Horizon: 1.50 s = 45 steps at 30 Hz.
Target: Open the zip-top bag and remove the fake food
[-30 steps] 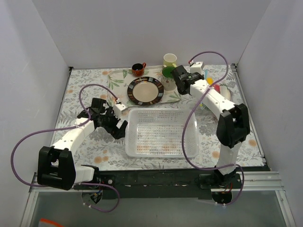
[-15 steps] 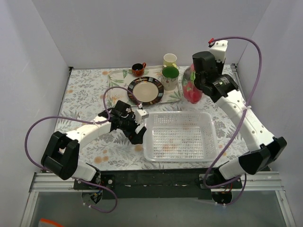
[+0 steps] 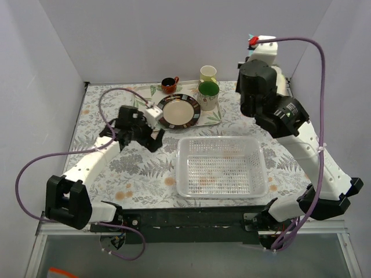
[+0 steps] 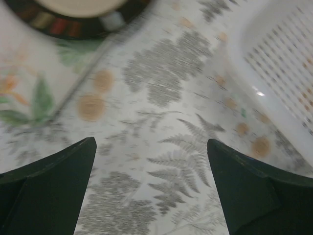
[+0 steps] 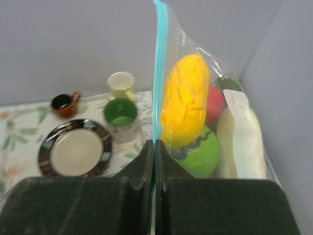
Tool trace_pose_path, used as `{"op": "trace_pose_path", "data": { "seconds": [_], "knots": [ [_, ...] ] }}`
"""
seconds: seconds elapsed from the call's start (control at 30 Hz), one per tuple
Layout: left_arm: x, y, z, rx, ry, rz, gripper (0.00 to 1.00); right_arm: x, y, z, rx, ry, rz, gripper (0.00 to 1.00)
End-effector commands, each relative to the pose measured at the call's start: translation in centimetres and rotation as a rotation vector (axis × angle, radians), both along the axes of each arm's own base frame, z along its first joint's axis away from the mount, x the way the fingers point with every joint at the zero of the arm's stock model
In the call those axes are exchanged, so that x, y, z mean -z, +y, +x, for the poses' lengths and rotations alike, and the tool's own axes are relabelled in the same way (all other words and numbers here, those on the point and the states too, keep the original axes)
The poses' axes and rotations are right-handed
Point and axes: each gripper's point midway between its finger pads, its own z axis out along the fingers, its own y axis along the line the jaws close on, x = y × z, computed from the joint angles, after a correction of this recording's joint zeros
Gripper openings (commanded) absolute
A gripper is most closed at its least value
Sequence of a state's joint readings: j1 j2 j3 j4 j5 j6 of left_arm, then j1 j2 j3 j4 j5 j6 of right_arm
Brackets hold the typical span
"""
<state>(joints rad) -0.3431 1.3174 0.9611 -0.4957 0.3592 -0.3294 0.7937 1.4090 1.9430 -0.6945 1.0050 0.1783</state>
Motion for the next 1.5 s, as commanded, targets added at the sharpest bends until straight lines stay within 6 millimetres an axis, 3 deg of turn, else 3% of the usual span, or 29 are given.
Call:
{"op": "trace_pose_path", "data": {
  "seconds": [0.0, 0.03, 0.13, 0.23, 0.37, 0.5, 0.6, 0.7, 1.0, 1.03, 1.17, 1.33, 1.47],
  "knots": [
    [-9.3, 5.6, 4.9, -0.123, -0.228, -0.136, 0.98, -0.8, 7.6, -2.2, -0.262, -0.017, 0.086, 0.01],
    [-10.5, 9.0, 5.7, -0.197, -0.258, -0.175, 0.98, -0.4, 9.1, -2.6, -0.321, -0.006, 0.097, 0.01],
    [-14.5, 12.2, 4.3, -0.156, -0.307, -0.404, 0.98, 0.3, 13.6, -3.6, -0.462, 0.012, 0.112, 0.01],
    [-16.8, 13.4, 1.2, -0.032, -0.335, -0.576, 0.98, 0.7, 17.3, -4.3, -0.576, 0.028, 0.129, 0.01],
    [-17.9, 13.5, -1.0, 0.05, -0.364, -0.613, 0.98, 1.2, 22.2, -5.8, -0.735, 0.044, 0.152, 0.01],
    [-19.5, 12.9, -3.2, 0.147, -0.399, -0.635, 0.98, 3.6, 27.3, -7.5, -0.934, 0.11, 0.164, 0.01],
    [-21.3, 12.8, -4.9, 0.252, -0.393, -0.687, 0.98, 5.3, 29.7, -8.5, -1.026, 0.143, 0.157, 0.01],
    [-22.2, 13.1, -5.6, 0.284, -0.384, -0.707, 0.98, 6.4, 31.4, -9.2, -1.101, 0.16, 0.149, 0.01],
    [-22.8, 11.2, -7.8, 0.39, -0.605, -0.539, 0.98, 9.3, 35.4, -10.7, -1.268, 0.219, 0.134, 0.01],
    [-22.9, 11.1, -7.9, 0.394, -0.613, -0.532, 0.98, 8.9, 35.8, -10.8, -1.28, 0.211, 0.138, 0.01],
    [-23.0, 11.4, -7.6, 0.398, -0.62, -0.527, 0.98, 10.9, 37.4, -10.7, -1.295, 0.258, 0.116, 0.01],
    [-22.1, 11.1, -7.8, 0.396, -0.593, -0.55, 0.98, 11.4, 37.7, -10.3, -1.299, 0.242, 0.071, 0.01],
    [-19.9, 10.9, -7.6, 0.398, -0.601, -0.561, 0.98, 10.9, 37.3, -10.2, -1.315, 0.207, 0.028, 0.01]
  ]
}}
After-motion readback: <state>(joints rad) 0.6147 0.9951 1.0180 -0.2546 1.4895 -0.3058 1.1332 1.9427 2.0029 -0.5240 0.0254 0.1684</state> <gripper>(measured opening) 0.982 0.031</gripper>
